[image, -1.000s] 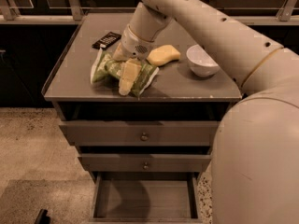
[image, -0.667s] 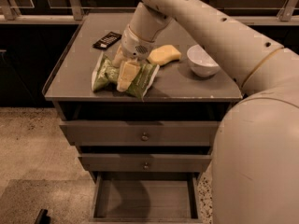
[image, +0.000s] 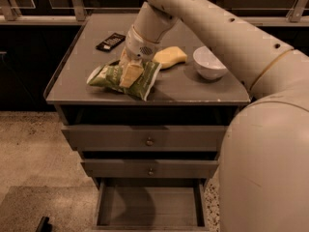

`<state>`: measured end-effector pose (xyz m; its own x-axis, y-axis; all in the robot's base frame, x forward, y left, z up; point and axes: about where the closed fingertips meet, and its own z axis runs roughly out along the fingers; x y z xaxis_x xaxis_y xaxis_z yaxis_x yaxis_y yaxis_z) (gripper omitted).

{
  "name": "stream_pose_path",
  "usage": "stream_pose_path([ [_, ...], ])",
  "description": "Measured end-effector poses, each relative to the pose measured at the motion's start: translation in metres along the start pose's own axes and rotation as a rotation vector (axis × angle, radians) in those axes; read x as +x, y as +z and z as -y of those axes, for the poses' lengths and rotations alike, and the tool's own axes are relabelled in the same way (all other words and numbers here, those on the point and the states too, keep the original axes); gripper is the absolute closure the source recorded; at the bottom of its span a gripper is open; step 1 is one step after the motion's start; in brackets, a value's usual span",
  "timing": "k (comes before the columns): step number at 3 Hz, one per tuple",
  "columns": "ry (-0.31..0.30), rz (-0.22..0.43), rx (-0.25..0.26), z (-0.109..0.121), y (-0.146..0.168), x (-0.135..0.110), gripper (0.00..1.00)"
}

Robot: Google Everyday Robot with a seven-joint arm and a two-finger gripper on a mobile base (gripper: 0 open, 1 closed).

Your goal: Place green jalapeno chip bag into bottom drawer

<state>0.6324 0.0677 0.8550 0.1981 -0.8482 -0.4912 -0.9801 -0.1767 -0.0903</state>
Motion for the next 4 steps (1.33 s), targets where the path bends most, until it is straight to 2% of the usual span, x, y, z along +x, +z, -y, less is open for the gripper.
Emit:
stream_pose_path([
  [1,-0.002,0.002,-0.005,-0.004,0.001,-0.002,1.0],
  [2,0.015,-0.001,0.003,-0.029,-0.004,-0.004,1.0],
  [3,0.062,0.046,0.132,-0.083,-0.048,-0.031,1.0],
  [4,0.027,0.129,0.251,-0.145,-0.075,-0.075,1.0],
])
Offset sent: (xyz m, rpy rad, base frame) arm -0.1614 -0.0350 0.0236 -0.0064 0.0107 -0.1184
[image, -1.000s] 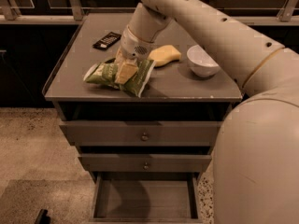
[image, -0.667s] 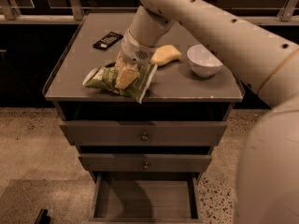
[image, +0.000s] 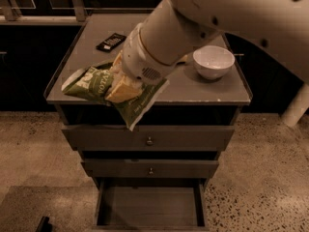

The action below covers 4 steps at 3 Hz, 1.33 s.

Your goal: Place green jalapeno chip bag into bottom drawer

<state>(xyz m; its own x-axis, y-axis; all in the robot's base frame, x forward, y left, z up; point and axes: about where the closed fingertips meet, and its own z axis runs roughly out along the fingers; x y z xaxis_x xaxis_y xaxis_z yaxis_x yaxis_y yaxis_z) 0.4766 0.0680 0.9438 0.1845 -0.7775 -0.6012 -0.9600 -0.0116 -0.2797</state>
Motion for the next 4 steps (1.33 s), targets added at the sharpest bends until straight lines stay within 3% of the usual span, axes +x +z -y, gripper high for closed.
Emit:
stream_pose_path([
  [1,-0.033,0.07,0.089,-0.043,-0.006,-0.012,1.0],
  [2,0.019,0.08,0.142,-0.055,-0.007,0.023,1.0],
  [3,0.019,0.08,0.142,-0.055,-0.007,0.023,1.0],
  [4,0.084,0.088,0.184,-0.066,-0.005,0.061,1.0],
])
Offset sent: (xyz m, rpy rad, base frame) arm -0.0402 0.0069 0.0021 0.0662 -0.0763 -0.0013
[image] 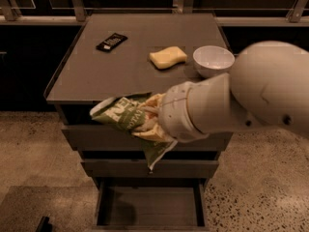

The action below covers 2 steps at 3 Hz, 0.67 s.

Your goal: Place green jalapeno chip bag into bottom drawer

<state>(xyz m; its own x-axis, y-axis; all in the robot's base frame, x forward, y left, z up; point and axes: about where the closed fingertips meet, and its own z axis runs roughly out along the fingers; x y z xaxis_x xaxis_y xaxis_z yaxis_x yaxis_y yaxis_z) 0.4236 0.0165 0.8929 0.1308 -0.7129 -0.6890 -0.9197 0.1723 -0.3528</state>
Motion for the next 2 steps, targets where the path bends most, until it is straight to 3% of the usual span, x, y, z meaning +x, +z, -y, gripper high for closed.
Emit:
stream_pose_path([
  [1,0.15,0.052,0.044,-0.026,0.011,0.073,1.0],
  [2,0.274,0.12,0.146,-0.05,-0.002,0.165,1.0],
])
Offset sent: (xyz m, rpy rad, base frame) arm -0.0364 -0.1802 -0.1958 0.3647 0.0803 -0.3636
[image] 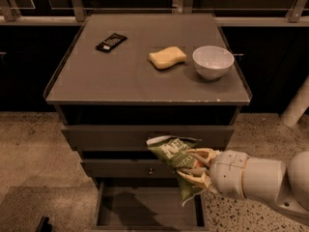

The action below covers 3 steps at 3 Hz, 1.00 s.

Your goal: Place green jalapeno chip bag into bottom drawer

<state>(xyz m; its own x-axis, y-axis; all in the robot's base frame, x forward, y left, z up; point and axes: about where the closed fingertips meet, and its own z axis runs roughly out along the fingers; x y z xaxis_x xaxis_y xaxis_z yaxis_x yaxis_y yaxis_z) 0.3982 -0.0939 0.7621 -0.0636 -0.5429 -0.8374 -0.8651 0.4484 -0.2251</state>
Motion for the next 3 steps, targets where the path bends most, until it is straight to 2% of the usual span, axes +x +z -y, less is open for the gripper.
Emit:
stream_pose_path([
  [1,-0.001,0.0,0.0,0.0,0.0,0.0,1.0],
  [2,0.06,0.012,0.015,-0.001,0.008,0.03,1.0],
  [3,0.171,0.036,0.067,0.003,0.021,0.095,1.0],
])
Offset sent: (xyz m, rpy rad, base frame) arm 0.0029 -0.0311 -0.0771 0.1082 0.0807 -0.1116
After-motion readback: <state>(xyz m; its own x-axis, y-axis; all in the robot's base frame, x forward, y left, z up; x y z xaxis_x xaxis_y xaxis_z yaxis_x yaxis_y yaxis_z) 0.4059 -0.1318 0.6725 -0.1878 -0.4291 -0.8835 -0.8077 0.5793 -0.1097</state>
